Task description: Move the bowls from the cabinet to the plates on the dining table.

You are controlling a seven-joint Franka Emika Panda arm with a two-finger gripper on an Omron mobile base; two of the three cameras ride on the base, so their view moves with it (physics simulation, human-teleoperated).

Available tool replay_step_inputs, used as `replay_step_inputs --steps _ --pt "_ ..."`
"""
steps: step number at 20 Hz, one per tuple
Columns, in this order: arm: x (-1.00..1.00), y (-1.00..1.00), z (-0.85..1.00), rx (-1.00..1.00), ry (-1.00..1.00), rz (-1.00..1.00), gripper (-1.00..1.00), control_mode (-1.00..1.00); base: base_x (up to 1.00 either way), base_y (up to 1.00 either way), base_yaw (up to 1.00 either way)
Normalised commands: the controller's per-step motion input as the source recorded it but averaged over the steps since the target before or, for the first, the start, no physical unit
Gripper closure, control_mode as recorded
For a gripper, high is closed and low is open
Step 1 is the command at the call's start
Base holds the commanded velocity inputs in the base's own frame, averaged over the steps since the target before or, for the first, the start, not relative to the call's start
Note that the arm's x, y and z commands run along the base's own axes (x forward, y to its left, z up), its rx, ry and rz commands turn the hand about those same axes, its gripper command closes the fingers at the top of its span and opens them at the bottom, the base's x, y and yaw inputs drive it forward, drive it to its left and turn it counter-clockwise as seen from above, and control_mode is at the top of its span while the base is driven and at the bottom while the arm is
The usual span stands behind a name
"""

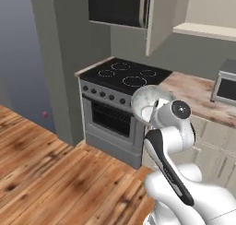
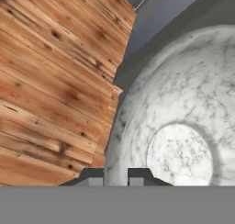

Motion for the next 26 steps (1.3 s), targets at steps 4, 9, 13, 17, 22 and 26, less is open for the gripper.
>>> replay_step_inputs --steps 4,9,13,17,22,26 --pt "0.0 0.0 0.0 0.0 0.0 0.0 1.0 1.0 -0.33 0.84 0.34" --pt "0.0 0.0 0.0 0.0 0.0 0.0 1.0 1.0 0.02 0.51 0.24" --pt "0.0 0.0 0.0 0.0 0.0 0.0 1.0 1.0 0.55 0.14 0.2" --pt "0.0 0.0 0.0 0.0 0.0 0.0 1.0 1.0 0.89 0.09 0.2" --pt "0.0 0.0 0.0 0.0 0.0 0.0 1.0 1.0 1.0 0.09 0.14" --pt "0.0 0.0 0.0 0.0 0.0 0.0 1.0 1.0 1.0 0.29 0.13"
